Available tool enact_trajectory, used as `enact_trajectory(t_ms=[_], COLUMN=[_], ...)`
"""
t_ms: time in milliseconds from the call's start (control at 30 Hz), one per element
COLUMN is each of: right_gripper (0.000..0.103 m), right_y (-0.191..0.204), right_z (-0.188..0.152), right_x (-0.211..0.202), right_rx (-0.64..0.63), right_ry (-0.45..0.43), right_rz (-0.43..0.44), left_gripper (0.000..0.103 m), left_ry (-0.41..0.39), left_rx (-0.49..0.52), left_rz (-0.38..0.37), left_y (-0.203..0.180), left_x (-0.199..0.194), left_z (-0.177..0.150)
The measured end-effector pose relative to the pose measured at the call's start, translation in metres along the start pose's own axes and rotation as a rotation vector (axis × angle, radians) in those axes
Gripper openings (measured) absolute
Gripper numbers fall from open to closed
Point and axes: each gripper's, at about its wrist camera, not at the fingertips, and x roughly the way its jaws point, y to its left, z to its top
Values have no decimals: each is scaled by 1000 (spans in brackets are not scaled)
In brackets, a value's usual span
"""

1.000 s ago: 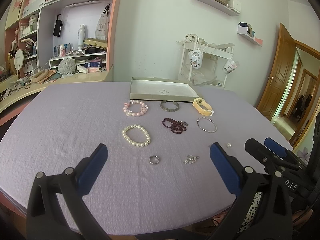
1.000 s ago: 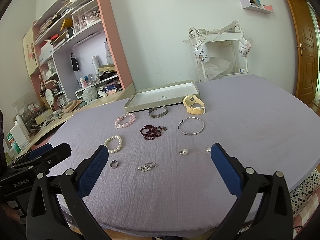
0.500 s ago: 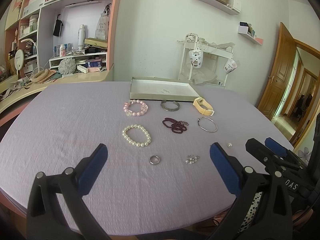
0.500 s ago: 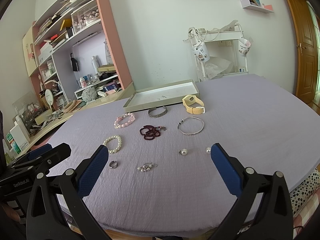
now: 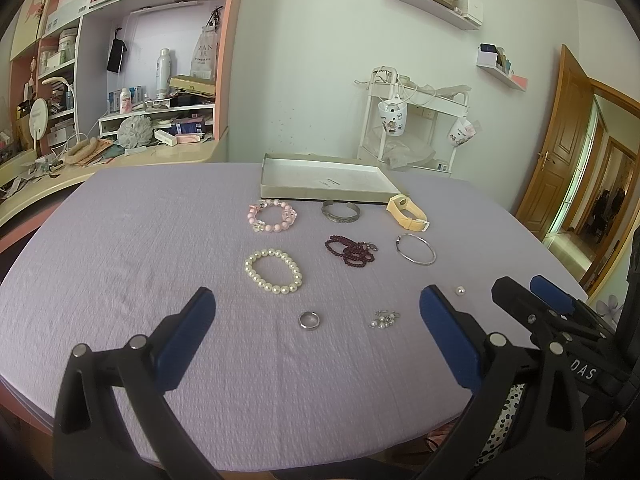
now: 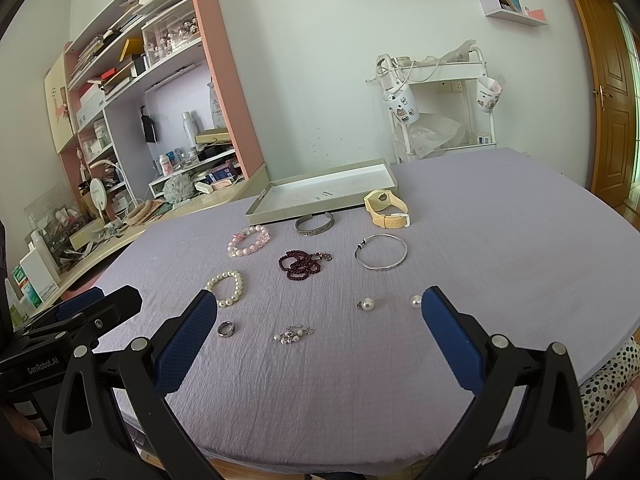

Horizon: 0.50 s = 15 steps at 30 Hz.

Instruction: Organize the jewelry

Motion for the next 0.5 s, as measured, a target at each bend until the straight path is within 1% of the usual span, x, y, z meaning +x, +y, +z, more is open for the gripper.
enact_trajectory(t_ms=[500], right_gripper=[102], right_y=[-3], right_z=[-3], right_x=[4], right_rx=[2], right_ry=[2], right_rz=[-1], left_gripper=[101], left_ry=[3], left_rx=[1], left_rz=[1], left_y=[0], left_x=[1], left_z=[0])
